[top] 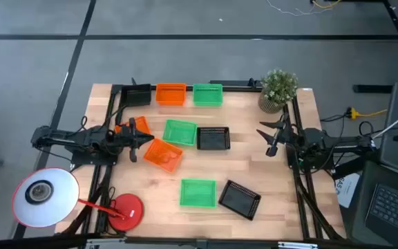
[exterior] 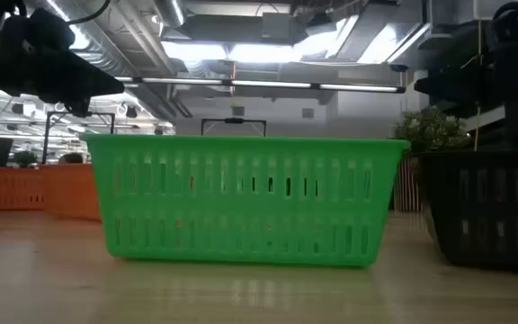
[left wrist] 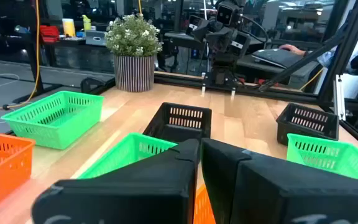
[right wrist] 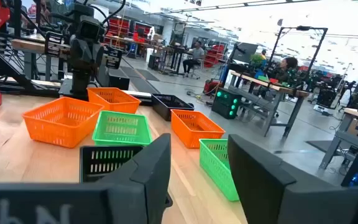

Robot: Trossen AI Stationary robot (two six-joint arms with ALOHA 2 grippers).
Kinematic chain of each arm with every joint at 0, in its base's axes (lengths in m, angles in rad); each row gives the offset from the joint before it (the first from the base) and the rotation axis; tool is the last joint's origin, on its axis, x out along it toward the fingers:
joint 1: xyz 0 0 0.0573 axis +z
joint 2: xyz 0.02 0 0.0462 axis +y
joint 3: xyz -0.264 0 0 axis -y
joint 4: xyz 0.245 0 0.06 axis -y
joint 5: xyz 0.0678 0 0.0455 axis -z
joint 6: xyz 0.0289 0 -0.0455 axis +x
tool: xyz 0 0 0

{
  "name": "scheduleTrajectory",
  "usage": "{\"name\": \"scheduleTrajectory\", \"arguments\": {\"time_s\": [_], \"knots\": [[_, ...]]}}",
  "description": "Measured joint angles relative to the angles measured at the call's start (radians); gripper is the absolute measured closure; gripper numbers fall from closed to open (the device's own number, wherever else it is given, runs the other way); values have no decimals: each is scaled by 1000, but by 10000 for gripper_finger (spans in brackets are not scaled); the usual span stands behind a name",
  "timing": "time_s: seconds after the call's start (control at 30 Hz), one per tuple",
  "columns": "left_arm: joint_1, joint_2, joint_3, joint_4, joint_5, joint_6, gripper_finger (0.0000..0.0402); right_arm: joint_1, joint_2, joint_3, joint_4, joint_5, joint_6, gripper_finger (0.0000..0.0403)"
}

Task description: Stack baskets by color

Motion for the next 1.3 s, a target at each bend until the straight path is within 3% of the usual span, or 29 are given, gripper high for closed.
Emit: {"name": "scheduleTrajectory", "arguments": {"time_s": [1.2, 1.3], "knots": [[0, 0, 0, 0, 0, 0, 390, 0, 0, 0, 0, 0, 0, 243], [0, 0, 0, 0, 0, 0, 390, -5, 0, 0, 2, 16, -82, 243]]}}
